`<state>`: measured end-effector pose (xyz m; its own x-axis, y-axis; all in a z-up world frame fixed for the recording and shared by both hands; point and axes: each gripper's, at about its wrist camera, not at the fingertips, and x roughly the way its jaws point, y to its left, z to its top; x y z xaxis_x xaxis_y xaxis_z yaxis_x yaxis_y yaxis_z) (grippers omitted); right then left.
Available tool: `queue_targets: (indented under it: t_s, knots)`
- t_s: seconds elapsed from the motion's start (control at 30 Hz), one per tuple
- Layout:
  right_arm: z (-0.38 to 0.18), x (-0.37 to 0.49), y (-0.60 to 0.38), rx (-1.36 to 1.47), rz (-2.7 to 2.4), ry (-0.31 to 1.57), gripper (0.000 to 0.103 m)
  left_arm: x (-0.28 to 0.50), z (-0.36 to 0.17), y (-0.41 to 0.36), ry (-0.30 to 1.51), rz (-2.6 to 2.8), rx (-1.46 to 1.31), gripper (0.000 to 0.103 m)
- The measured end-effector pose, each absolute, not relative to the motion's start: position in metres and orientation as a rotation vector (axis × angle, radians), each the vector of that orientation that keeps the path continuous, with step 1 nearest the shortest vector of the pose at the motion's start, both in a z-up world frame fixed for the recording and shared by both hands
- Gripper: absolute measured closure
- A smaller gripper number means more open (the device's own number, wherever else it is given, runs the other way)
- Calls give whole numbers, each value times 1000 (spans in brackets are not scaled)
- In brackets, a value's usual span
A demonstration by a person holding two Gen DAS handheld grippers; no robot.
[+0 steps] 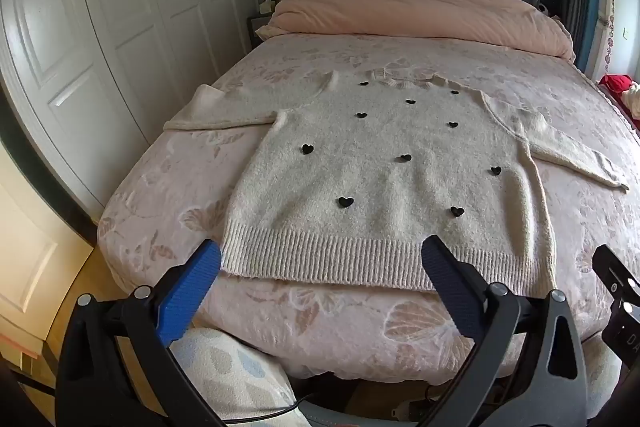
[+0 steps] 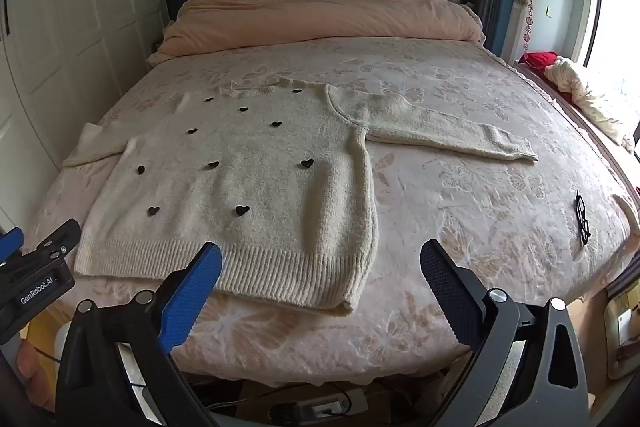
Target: Fold small clothes
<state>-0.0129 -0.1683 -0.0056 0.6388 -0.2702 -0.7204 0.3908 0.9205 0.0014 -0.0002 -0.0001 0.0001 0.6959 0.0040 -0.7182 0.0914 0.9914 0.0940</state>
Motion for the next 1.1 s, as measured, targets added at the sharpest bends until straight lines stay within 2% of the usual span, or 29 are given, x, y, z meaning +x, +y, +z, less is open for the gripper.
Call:
queue_targets:
  t_s: [1.1]
  knots:
    - [4,-15,-160,166,-358,789,5,2,17,8,777,-38,151,5]
